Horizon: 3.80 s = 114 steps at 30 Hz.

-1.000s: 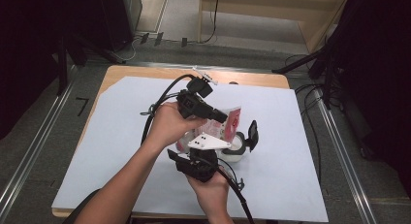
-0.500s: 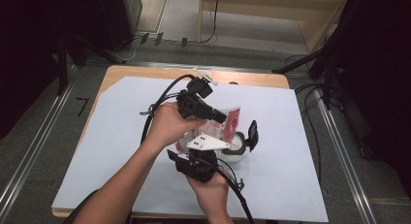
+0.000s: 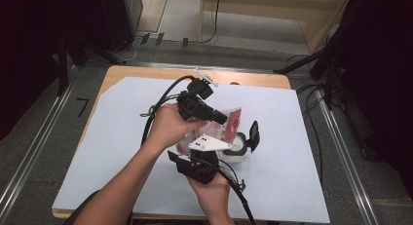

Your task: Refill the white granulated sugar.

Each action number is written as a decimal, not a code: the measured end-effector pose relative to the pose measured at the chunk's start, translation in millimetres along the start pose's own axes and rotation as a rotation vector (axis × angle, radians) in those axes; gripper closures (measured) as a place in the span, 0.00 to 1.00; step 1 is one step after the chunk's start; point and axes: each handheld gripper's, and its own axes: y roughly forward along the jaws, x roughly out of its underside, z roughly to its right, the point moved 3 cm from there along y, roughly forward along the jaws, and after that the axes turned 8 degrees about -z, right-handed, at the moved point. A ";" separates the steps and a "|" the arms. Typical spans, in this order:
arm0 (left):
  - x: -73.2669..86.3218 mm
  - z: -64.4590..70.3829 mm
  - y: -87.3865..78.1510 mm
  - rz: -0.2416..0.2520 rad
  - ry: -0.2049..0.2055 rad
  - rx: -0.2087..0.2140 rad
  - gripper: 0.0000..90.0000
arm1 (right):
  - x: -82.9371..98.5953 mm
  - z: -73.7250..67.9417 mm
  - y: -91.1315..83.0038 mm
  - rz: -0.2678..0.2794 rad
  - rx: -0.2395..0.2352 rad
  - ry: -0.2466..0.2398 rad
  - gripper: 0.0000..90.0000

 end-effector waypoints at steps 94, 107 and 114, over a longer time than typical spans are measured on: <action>43.9 -8.0 -20.2 -0.092 0.035 0.018 0.98 | 30.4 -3.3 36.0 -0.034 -0.021 -0.104 0.61; 60.1 -12.9 -23.6 -0.074 0.038 0.056 0.99 | 38.6 3.4 42.3 -0.047 -0.013 -0.072 0.61; 63.4 -10.5 -27.0 -0.059 0.044 0.054 0.98 | 39.6 7.8 40.3 -0.039 -0.003 -0.055 0.61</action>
